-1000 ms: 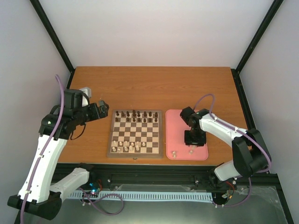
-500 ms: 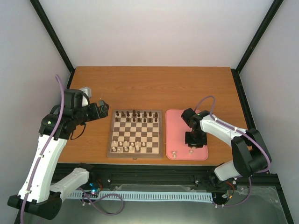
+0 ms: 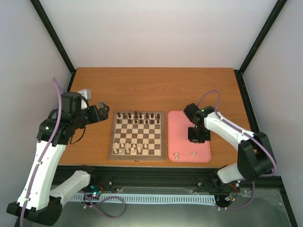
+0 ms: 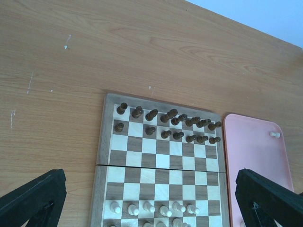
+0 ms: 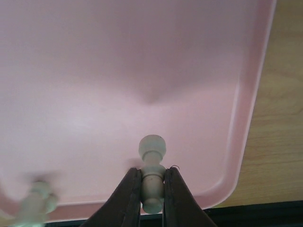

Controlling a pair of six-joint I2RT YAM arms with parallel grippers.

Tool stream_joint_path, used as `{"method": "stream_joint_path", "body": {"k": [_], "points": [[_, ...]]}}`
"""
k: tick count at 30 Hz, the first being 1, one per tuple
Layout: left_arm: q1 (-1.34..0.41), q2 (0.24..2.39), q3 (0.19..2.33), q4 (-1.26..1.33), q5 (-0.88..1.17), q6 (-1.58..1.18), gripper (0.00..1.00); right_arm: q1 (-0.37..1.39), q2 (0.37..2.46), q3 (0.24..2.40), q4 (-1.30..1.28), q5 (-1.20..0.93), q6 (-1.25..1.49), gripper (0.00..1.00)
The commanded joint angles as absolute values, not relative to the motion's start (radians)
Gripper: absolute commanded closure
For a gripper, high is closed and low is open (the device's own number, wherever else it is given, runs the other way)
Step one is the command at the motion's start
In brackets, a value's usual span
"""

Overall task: Set up the chess pieces on the board
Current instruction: Pick up the chess piece from the storage box, then place the chess piece on the chessboard.

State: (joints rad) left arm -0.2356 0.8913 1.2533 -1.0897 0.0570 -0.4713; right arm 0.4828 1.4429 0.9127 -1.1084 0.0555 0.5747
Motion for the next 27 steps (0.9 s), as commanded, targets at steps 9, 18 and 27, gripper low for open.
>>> {"method": "stream_joint_path", "body": {"k": [9,18,27], "points": [[-0.23,0.872,1.256,-1.088,0.062,-0.464,0.0,0.853,1.599,1.407,-1.243,-0.039,0.69,0.97],[-0.23,0.872,1.255,-1.086,0.067,-0.463,0.0,1.084,1.835,1.583,-1.19,-0.094,0.706,0.97],[-0.23,0.868,1.25,-1.082,0.075,-0.464,0.0,1.104,1.939,1.624,-1.157,-0.134,0.664,0.97]]}}
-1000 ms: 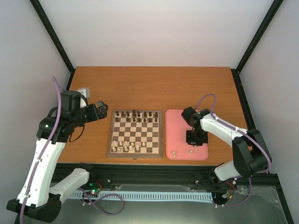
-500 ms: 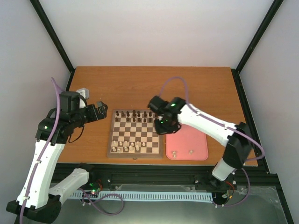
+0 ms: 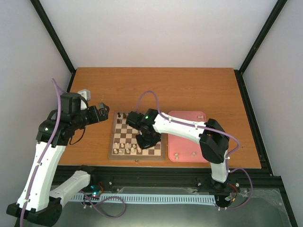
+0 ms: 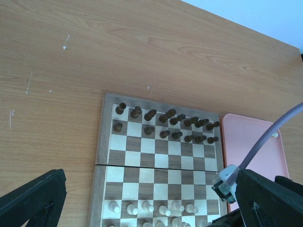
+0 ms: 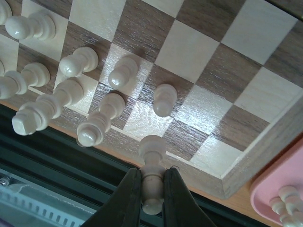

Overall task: Set up the chess pieces on the board
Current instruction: Place the chess piece on the chessboard.

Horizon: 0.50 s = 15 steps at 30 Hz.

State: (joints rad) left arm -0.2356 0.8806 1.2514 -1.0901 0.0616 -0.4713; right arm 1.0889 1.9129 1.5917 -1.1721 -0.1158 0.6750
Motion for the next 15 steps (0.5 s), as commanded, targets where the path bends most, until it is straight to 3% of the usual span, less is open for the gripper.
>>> {"method": "stream_joint_path", "body": {"k": [1,15], "points": [[-0.23,0.868,1.25,-1.083,0.074,-0.464,0.0,1.106,1.947,1.628,-1.153,-0.133,0.662,0.97],[-0.23,0.872,1.233,-1.08,0.072,-0.462,0.0,1.118,2.005,1.622,-1.136,-0.141,0.645,0.97]]}}
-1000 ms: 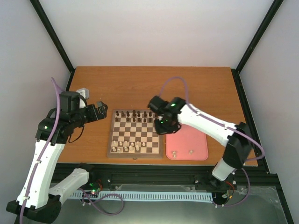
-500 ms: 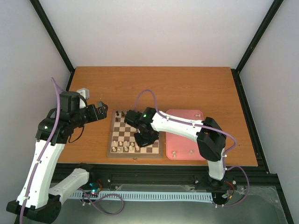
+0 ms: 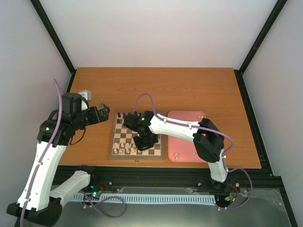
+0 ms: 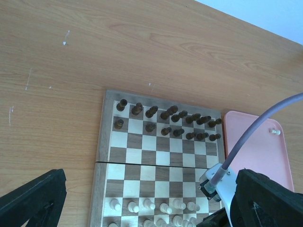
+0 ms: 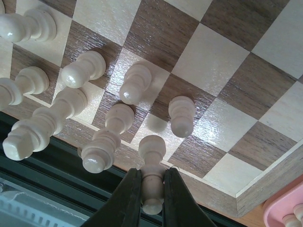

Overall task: Set up the chess pieces on the board
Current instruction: Place the chess piece on the chessboard.

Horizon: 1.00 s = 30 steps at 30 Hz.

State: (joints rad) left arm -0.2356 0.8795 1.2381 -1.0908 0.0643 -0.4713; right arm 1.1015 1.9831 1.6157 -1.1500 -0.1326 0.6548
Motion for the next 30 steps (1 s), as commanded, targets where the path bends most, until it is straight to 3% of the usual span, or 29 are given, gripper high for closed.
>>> {"method": "stream_joint_path", "body": {"k": [1,16,30], "points": [[-0.229,0.872,1.232,-1.08,0.073,-0.462,0.0,1.12,2.008,1.621,-1.135,-0.142,0.643,0.97],[-0.23,0.884,1.229,-1.076,0.066,-0.46,0.0,1.12,2.032,1.629,-1.163,-0.117,0.634,0.94],[-0.23,0.892,1.241,-1.078,0.067,-0.46,0.0,1.127,2.023,1.633,-1.168,-0.116,0.628,0.83]]}}
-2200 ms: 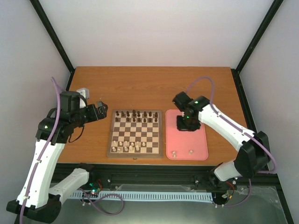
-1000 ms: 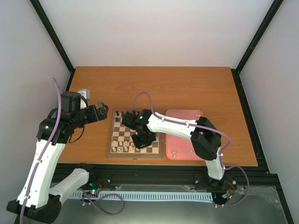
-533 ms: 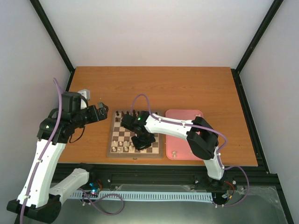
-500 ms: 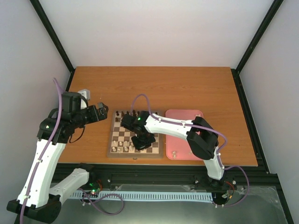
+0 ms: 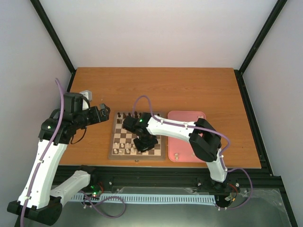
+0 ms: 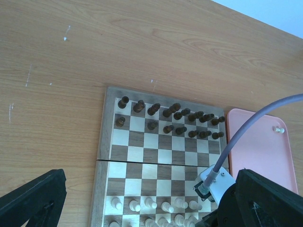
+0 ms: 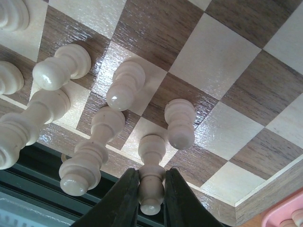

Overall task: Set up the chess pieces on the board
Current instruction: Place the chess piece on the chessboard.

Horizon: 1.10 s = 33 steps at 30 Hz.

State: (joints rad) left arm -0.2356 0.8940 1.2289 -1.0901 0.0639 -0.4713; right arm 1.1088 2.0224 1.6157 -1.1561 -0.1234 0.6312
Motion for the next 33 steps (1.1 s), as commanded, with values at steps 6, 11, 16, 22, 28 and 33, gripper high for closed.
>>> {"method": "stream_joint_path", "body": {"k": [6,11,16,22,28,33], "points": [[-0.23,0.885,1.239,-1.081,0.066,-0.46,0.01,1.135,2.028,1.648,-1.179,-0.131,0.614,0.8],[-0.23,0.883,1.237,-1.079,0.064,-0.461,0.0,1.135,2.019,1.67,-1.201,-0.115,0.609,0.75],[-0.23,0.885,1.245,-1.078,0.064,-0.46,0.0,1.136,2.01,1.683,-1.218,-0.106,0.608,0.72],[-0.23,0.889,1.251,-1.081,0.064,-0.459,0.0,1.135,1.961,1.679,-1.263,-0.077,0.621,0.67],[-0.23,0.891,1.249,-1.079,0.067,-0.46,0.0,1.136,1.866,1.649,-1.288,-0.077,0.654,0.61],[-0.23,0.889,1.25,-1.086,0.066,-0.457,0.0,1.134,1.755,1.615,-1.341,0.003,0.708,0.44]]}}
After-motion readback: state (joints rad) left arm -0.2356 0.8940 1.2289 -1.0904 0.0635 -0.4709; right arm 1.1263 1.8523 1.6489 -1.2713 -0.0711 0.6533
